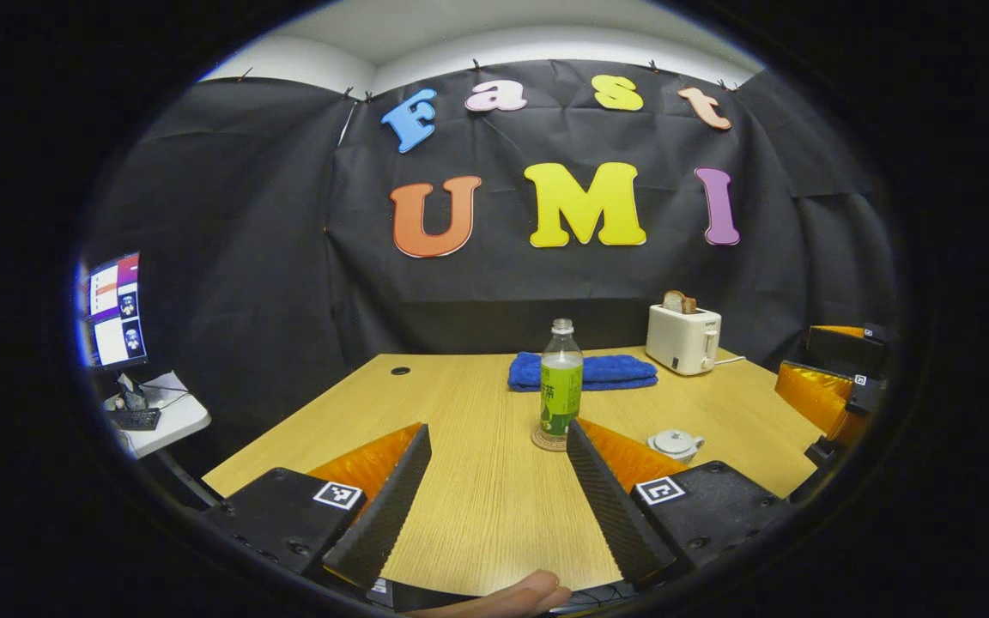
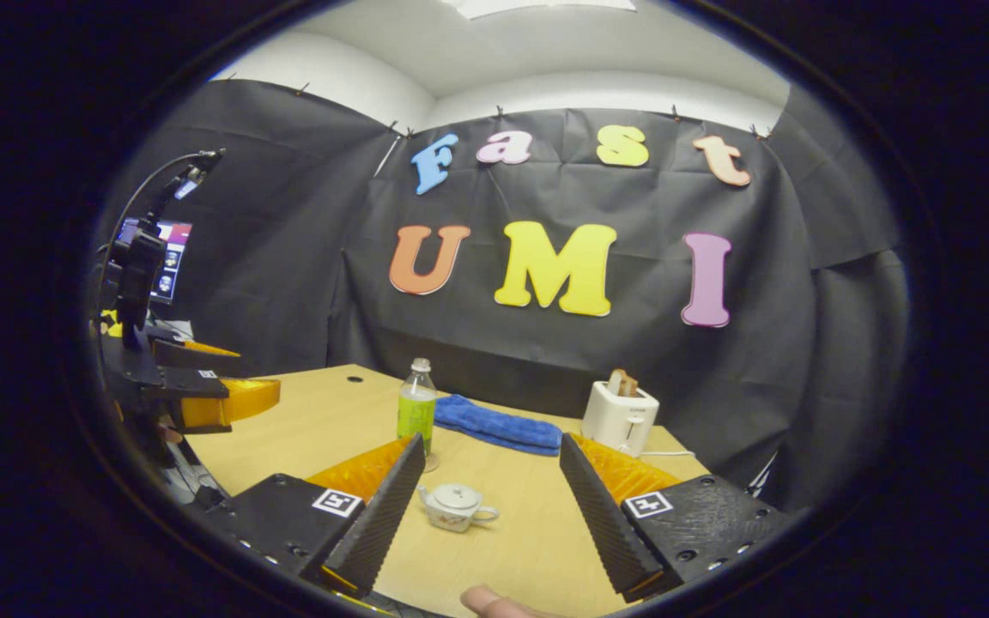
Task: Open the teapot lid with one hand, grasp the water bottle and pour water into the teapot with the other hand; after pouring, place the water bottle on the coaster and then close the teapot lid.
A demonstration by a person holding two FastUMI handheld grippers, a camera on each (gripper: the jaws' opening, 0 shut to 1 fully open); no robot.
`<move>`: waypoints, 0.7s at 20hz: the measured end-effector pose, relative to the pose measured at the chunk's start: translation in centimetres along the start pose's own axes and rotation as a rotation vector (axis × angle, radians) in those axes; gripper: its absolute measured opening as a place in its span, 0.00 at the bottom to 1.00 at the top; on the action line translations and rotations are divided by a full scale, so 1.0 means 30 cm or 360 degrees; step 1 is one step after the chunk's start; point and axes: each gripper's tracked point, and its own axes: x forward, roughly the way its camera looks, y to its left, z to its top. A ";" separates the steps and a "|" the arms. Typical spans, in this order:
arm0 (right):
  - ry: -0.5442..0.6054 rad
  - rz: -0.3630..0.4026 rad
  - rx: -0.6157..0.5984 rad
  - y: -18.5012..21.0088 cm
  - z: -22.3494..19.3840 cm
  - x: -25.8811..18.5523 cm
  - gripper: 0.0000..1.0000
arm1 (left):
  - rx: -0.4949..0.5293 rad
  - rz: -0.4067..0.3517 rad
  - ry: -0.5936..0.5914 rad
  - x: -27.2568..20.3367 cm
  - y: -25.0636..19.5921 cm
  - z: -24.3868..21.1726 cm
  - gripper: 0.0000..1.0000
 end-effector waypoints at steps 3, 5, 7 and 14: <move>-0.0029 -0.0098 0.0060 -0.073 -0.001 -0.052 0.95 | -0.0002 -0.0039 -0.0016 -0.012 -0.043 0.014 0.99; -0.0037 -0.0136 0.0129 -0.125 -0.015 -0.061 0.95 | -0.0004 -0.0023 -0.0042 -0.011 -0.035 0.022 0.99; -0.0013 -0.0172 0.0204 -0.171 -0.032 -0.053 0.95 | -0.0041 0.0006 -0.0042 0.005 -0.035 0.018 0.99; -0.0025 -0.0258 0.0271 -0.258 -0.055 -0.089 0.95 | -0.0087 0.0013 0.0004 0.031 -0.062 -0.002 1.00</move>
